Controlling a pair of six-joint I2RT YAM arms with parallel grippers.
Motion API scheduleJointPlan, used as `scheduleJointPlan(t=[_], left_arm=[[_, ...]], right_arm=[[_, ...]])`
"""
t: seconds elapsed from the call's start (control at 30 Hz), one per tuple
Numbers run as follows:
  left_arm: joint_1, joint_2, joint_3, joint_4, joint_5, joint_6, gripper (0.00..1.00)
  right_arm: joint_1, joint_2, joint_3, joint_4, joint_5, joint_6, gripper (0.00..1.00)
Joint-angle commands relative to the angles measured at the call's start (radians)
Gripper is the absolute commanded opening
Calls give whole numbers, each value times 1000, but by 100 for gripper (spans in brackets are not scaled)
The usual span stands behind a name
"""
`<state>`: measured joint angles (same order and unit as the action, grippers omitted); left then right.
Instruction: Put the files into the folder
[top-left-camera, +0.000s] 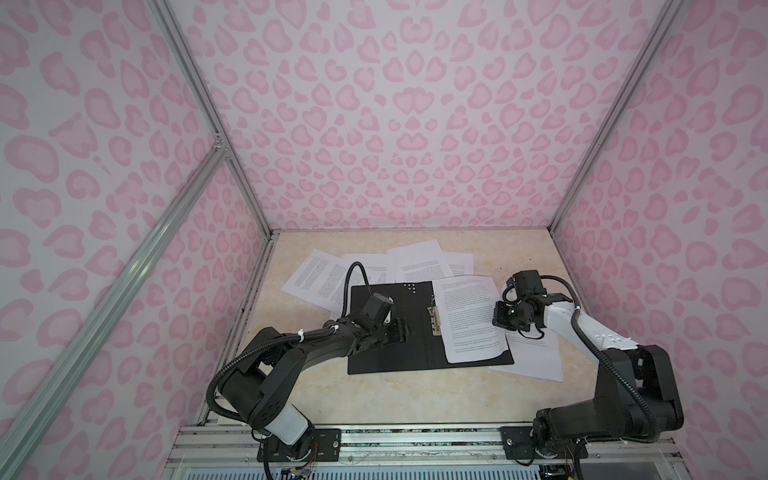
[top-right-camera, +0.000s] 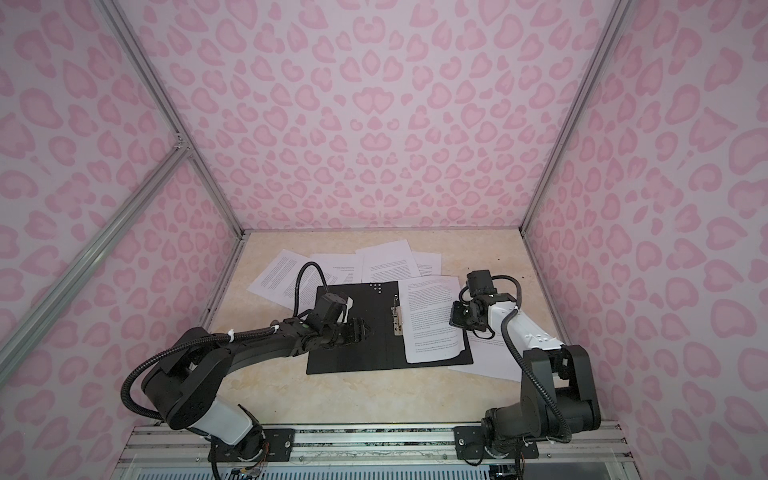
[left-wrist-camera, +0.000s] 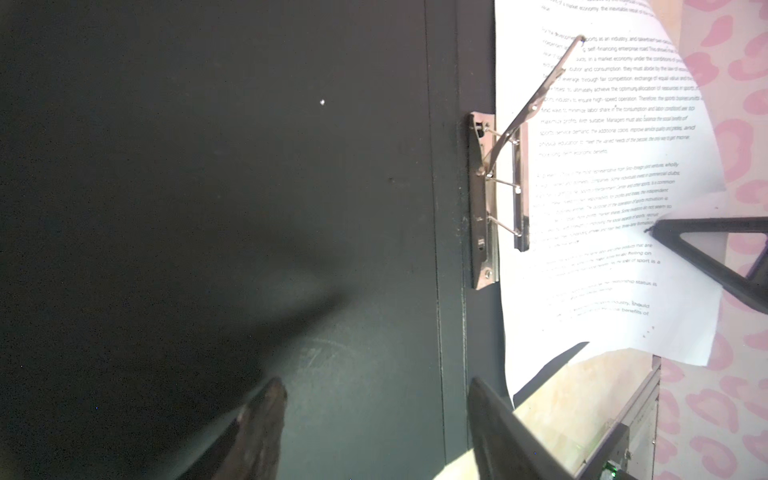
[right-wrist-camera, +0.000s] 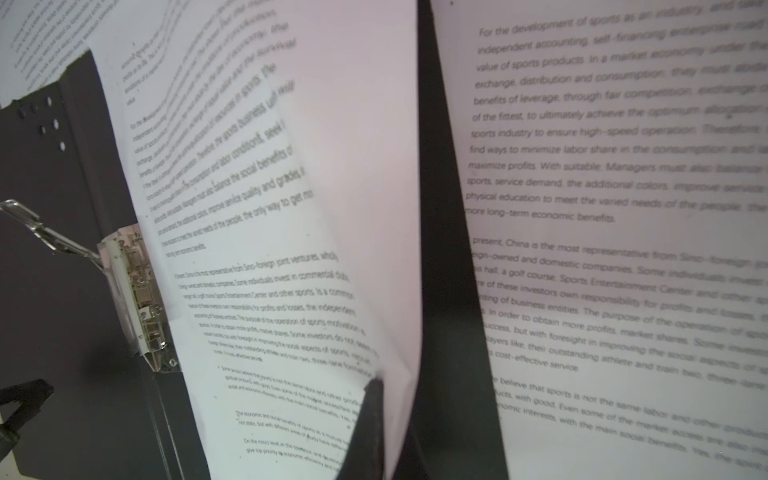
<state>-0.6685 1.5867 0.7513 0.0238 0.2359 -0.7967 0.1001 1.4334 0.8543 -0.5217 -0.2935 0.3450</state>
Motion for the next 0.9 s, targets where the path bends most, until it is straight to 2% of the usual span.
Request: scheduleJointPlan(t=[0.0, 0.37, 0.87], left_arm=[[1, 15, 13, 11, 14, 1, 70], [4, 26, 16, 10, 20, 1, 69], [3, 32, 17, 10, 25, 1, 68]], right_arm=[[2, -30, -13, 6, -58, 7, 0], [11, -38, -46, 13, -70, 5, 0], [38, -15, -37, -15, -12, 0, 0]])
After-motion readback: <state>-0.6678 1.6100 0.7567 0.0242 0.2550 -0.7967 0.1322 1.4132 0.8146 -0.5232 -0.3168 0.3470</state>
